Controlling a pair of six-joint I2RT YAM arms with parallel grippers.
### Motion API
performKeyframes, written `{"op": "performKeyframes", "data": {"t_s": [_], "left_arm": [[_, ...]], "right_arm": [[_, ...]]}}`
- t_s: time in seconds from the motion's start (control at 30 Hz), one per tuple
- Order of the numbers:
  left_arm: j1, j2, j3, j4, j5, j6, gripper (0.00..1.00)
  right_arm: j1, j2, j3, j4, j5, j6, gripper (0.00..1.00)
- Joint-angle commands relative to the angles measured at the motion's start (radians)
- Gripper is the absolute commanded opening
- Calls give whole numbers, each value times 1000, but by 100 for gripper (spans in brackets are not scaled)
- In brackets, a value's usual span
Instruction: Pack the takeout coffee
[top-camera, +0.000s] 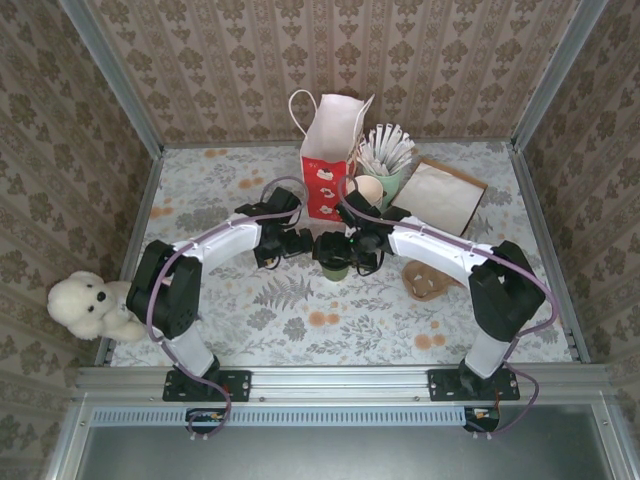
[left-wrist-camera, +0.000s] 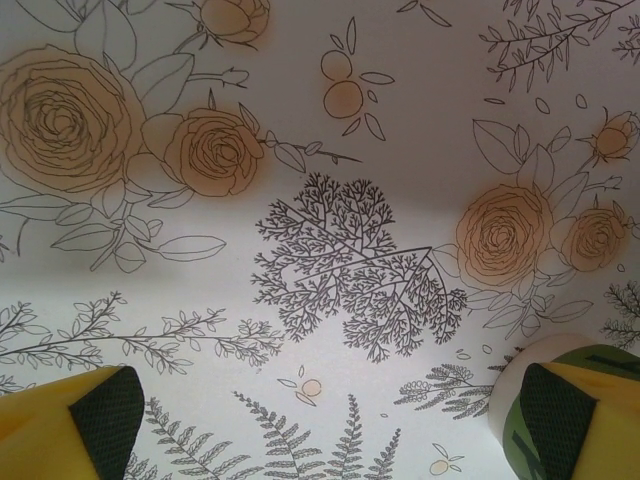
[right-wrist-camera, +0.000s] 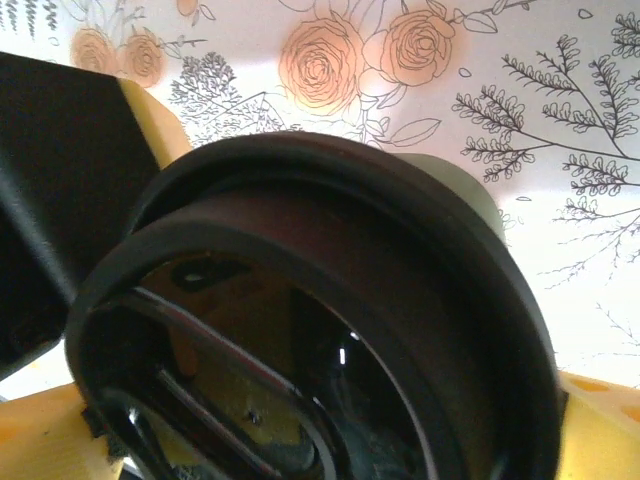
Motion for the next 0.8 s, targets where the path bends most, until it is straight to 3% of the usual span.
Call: {"op": "performKeyframes", "data": {"t_s": [0.0, 0.1, 0.33, 0.77], "left_arm": [[-5, 14, 8, 3, 18, 15, 100], [-10, 16, -6, -3, 20, 16, 100], [-9, 4, -13, -15, 9, 16, 100], [-10, 5, -6, -18, 8, 19, 100]], "right_arm": [[15, 13, 26, -57, 51, -4, 94], [23, 15, 25, -59, 63, -1, 92], [19, -26, 32, -22, 41, 7, 99], [3, -66, 2, 38, 34, 25, 98]]}}
